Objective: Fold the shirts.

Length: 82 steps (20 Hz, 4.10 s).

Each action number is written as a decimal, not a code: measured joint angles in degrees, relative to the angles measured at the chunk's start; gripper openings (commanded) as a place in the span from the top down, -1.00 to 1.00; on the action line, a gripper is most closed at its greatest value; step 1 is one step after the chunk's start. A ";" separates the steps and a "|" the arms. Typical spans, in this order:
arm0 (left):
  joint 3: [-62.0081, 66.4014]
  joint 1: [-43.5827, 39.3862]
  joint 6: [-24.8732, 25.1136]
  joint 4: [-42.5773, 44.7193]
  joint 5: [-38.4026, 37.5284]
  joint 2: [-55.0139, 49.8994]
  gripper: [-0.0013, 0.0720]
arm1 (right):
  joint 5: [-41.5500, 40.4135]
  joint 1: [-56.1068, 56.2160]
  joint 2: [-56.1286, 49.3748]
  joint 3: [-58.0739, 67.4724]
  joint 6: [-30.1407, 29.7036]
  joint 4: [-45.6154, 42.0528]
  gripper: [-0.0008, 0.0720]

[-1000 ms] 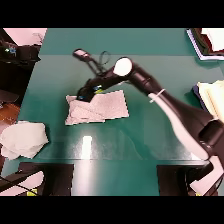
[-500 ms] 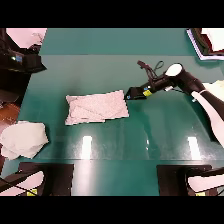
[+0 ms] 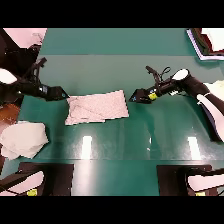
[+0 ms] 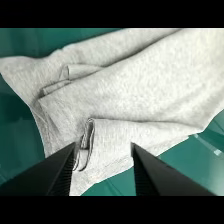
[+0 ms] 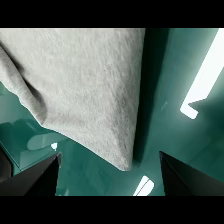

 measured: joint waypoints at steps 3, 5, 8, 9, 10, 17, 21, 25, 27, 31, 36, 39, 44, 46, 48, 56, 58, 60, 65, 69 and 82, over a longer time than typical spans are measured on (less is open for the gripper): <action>-2.97 -1.70 3.19 -1.57 2.38 -1.09 -0.22 | 0.87 -0.11 0.02 1.31 0.07 0.11 -0.93; -3.85 -3.65 4.33 -1.92 3.45 -3.04 -0.22 | 1.27 -0.13 0.35 1.60 0.24 0.11 -0.93; -4.46 -5.46 4.90 -2.03 5.31 -5.99 -0.22 | 1.57 -0.15 1.40 0.90 0.44 -0.02 -0.93; -4.48 -5.70 4.94 -1.86 5.95 -6.51 -0.22 | 1.60 -0.15 1.81 0.57 0.44 -0.11 -0.93; -4.48 -5.99 5.07 -1.70 6.34 -6.93 -0.22 | 1.60 -0.15 2.16 0.28 0.48 -0.11 -0.93; -4.20 -6.58 5.60 -1.86 5.90 -7.91 0.90 | 1.53 -0.15 3.02 -0.35 0.50 -0.35 -0.82; -3.63 -6.58 6.38 -0.70 1.49 -7.19 0.90 | 1.66 -0.15 3.13 -0.39 0.55 -0.35 -0.73; -3.21 -6.60 6.60 5.49 -7.17 -1.86 0.82 | 2.19 -0.50 3.50 -0.46 0.57 -0.42 -0.73; -3.13 -6.58 5.60 8.55 -10.43 0.87 -1.00 | 2.32 -0.83 3.67 -0.46 0.55 -0.44 -0.73; -3.06 -6.58 1.84 10.21 -11.74 3.52 -0.97 | 2.64 -2.12 3.85 -0.46 0.55 -0.39 -0.75; -3.06 -6.60 0.28 2.25 -7.93 4.31 -0.97 | 1.14 -3.48 2.43 -0.50 0.55 -0.35 -0.75; -3.06 -6.60 -0.09 -2.27 -5.40 4.44 -0.24 | -0.76 -2.58 -1.09 -0.50 0.55 -0.04 -0.75; -3.06 -6.60 0.00 -5.29 -3.37 4.48 0.90 | -3.91 1.38 -7.67 -0.46 0.02 5.51 -0.75; -3.06 -6.60 0.46 -5.81 -2.73 4.48 0.90 | -5.29 3.48 -9.75 -0.42 -1.20 9.33 -0.73; -3.06 -6.58 0.81 -6.14 -2.01 4.48 0.90 | -7.23 5.46 -11.06 -0.42 -2.14 12.02 -0.54; -3.06 -6.58 1.22 -6.62 0.02 4.48 0.90 | -12.57 11.61 -12.61 -0.48 -5.95 15.30 0.95; -3.06 -6.58 1.20 -6.62 0.04 4.48 0.90 | -12.96 11.98 -12.35 -0.50 -7.54 15.74 0.95; -3.06 -6.67 1.01 -7.04 -0.07 4.48 0.90 | -13.57 11.58 -10.99 -0.66 -8.94 14.91 0.95; -3.06 -11.69 0.66 -8.13 0.66 4.48 0.90 | -13.42 1.84 0.57 -0.52 -8.81 13.49 0.95; -3.06 -18.78 -1.22 -8.81 6.05 4.48 0.90 | -10.58 -12.31 11.52 -0.50 -4.50 4.70 0.95; -3.06 -29.99 -6.36 -10.05 18.29 4.48 0.90 | -15.21 -48.50 17.40 -0.52 -5.49 1.07 0.95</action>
